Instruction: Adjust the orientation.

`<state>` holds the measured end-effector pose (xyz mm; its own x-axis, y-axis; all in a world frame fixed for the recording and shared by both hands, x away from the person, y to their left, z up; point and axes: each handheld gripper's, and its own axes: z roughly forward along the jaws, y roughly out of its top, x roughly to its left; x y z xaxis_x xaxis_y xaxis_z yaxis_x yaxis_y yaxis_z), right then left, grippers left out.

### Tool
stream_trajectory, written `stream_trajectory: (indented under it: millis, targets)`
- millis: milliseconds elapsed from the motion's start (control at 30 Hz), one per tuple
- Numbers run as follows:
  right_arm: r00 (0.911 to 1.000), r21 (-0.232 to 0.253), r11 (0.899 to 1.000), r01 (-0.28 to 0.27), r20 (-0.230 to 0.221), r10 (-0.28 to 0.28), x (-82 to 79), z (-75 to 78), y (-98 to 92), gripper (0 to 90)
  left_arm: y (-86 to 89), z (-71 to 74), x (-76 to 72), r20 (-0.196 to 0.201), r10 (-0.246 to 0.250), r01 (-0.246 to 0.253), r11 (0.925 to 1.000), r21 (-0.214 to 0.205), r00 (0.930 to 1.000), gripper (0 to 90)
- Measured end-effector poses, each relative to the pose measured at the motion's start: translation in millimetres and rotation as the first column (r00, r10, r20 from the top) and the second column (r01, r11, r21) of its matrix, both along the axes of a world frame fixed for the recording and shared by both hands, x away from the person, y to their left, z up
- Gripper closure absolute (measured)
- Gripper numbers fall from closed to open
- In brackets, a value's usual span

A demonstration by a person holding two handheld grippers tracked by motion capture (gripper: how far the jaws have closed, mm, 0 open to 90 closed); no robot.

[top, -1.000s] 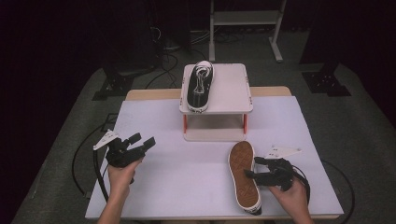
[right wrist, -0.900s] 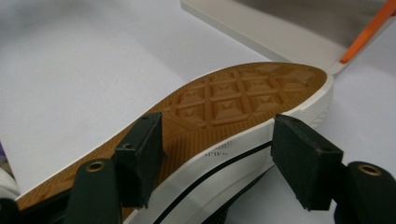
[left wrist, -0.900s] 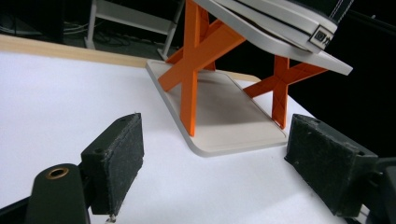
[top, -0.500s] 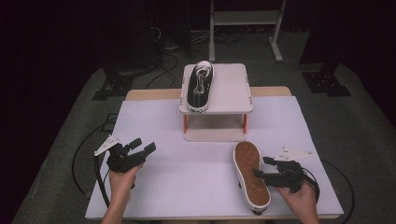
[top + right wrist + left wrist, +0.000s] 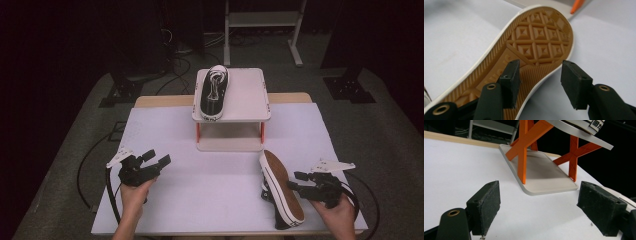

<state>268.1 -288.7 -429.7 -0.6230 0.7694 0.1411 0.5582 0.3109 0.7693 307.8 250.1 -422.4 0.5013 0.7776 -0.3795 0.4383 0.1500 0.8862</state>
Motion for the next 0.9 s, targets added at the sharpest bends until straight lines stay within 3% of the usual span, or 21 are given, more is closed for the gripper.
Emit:
stream_trajectory:
  millis: [500,900]
  targets:
    - [0.9978,-0.003,0.998,0.058,-0.032,-0.058,-2.2,-8.5,-20.1,46.6,-4.9,-4.1,0.5,-0.005,-0.015,0.015,0.9998,0.009,0.9999,17.7]
    - [0.9961,-0.012,0.997,0.075,0.048,-0.074,-9.0,20.9,-11.1,46.8,-0.6,-6.9,-1.9,-0.008,-0.012,0.013,0.9999,0.010,0.9999,17.7]
